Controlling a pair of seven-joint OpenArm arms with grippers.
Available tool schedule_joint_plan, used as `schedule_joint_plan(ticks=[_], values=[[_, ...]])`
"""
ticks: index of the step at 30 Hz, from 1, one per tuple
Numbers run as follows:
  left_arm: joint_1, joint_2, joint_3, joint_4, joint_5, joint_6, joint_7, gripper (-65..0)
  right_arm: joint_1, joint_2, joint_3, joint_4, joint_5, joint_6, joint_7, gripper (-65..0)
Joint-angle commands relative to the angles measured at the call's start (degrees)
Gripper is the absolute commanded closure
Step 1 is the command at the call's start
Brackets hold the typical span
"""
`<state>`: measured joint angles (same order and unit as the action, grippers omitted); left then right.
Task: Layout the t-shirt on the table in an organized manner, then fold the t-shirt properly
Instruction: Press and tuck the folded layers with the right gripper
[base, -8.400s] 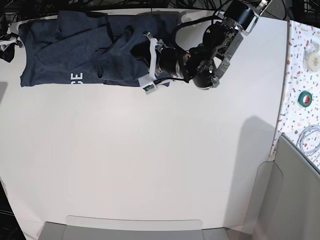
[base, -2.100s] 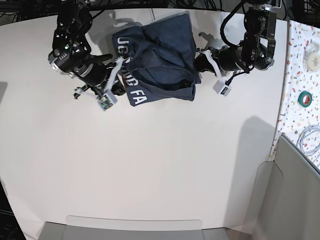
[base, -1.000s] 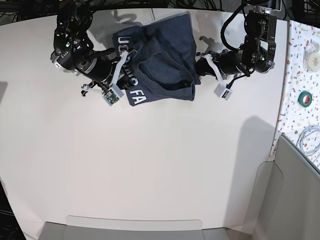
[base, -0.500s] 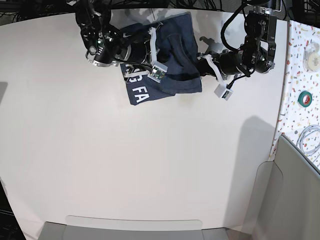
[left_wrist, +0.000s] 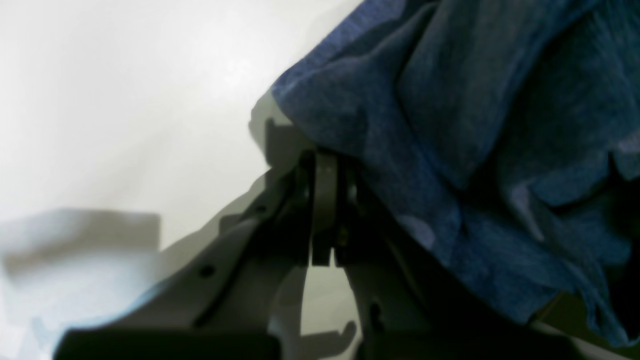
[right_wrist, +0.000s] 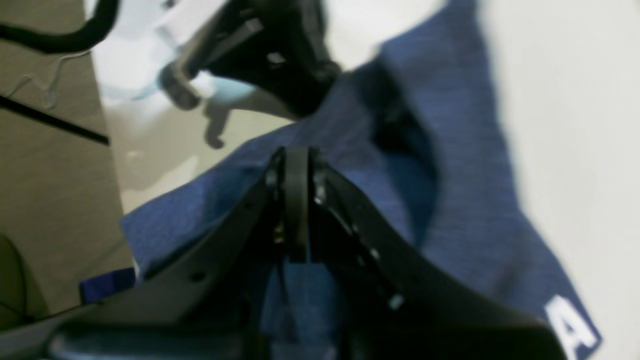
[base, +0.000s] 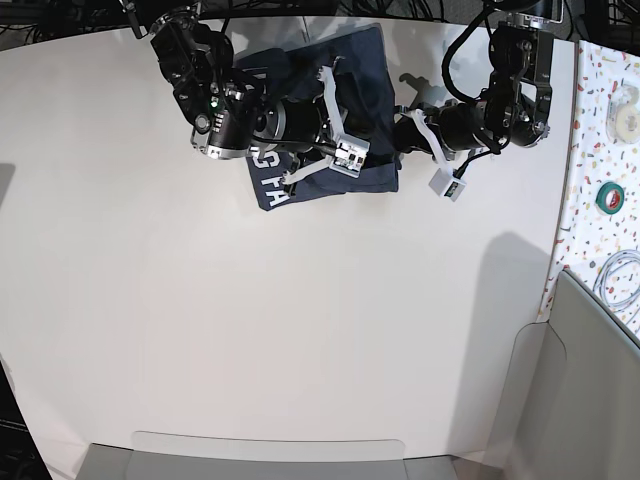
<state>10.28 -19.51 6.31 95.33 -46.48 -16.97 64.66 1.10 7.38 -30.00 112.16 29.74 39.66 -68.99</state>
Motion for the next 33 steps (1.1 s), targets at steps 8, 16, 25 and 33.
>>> schedule_joint_plan(ticks=[8, 16, 25, 33], values=[[-0.1, 1.4, -0.1, 0.2, 2.6, 0.7, 1.4, -0.1, -4.4, -0.7, 17.6, 4.4, 3.4, -1.8, 1.8, 0.0], [-0.1, 1.4, 0.1, -0.2, 2.6, 0.7, 1.4, -0.1, -8.4, -1.0, 18.4, 4.4, -1.7, -12.9, 1.8, 0.0], [-0.1, 1.5, -0.2, -0.2, 2.6, 0.7, 1.4, -0.1, -11.3, -3.6, 16.2, 4.1, -11.8, -14.8, 1.4, 0.0], [-0.1, 1.5, 0.1, -0.2, 2.6, 0.7, 1.4, -0.1, -10.9, -5.0, 8.4, 0.4, -13.4, -14.6, 1.6, 0.0]])
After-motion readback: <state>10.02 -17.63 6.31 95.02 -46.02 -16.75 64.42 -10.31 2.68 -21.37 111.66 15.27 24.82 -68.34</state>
